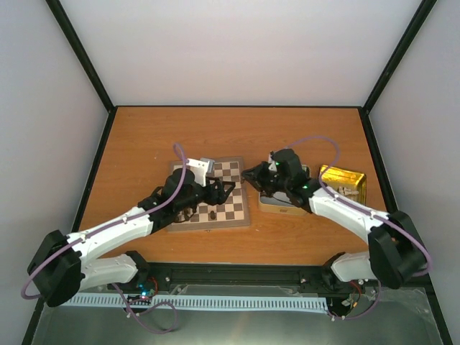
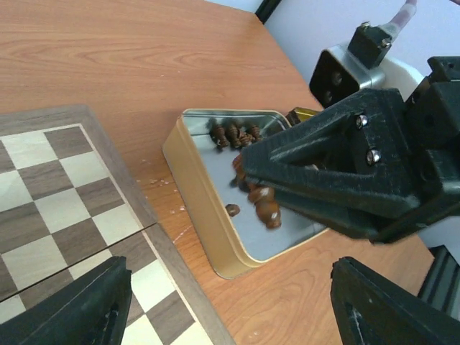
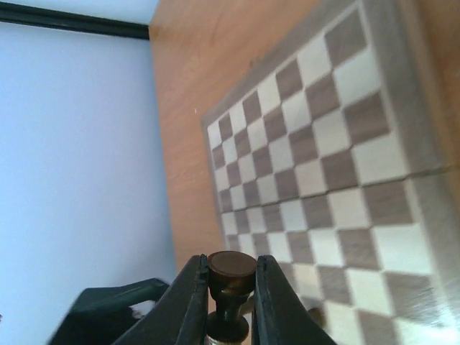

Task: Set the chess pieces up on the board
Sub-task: Place the chess piece on the chessboard.

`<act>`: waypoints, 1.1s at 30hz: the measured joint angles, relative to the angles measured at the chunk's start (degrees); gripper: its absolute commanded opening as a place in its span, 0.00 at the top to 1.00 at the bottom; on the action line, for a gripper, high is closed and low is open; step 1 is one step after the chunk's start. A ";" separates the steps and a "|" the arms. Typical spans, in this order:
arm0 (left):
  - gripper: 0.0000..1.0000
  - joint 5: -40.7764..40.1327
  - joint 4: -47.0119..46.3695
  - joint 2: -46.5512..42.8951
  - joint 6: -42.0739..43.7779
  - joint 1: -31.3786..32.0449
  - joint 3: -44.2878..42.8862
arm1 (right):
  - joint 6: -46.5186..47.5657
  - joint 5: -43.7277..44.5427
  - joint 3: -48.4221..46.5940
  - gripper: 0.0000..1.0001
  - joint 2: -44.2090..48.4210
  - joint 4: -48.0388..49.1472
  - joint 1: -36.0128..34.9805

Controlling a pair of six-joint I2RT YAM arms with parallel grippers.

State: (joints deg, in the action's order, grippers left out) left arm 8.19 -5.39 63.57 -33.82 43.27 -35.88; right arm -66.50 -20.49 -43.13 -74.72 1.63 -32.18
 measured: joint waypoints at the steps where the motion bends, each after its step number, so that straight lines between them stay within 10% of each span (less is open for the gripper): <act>1: 0.25 -0.37 -0.39 0.35 0.00 0.20 0.37 | -3.04 0.24 -0.90 0.91 -1.16 -0.24 -1.44; 11: 0.54 -4.39 -5.18 0.76 -3.61 1.79 3.15 | -24.39 1.57 -5.88 0.89 -8.72 0.63 -8.52; 28: 0.90 -12.92 -4.90 2.25 -6.78 3.76 3.39 | -33.22 0.39 -6.12 0.88 -9.92 4.63 -10.08; 33: 0.98 -15.17 -3.21 2.25 -5.11 4.13 2.99 | -33.18 0.79 -6.14 0.54 -10.43 4.79 -10.23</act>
State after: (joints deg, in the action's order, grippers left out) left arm -6.98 -8.60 65.82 -38.94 47.40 -32.88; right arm -99.68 -19.70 -49.28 -85.14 6.42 -42.41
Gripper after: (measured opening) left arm 0.118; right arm 0.182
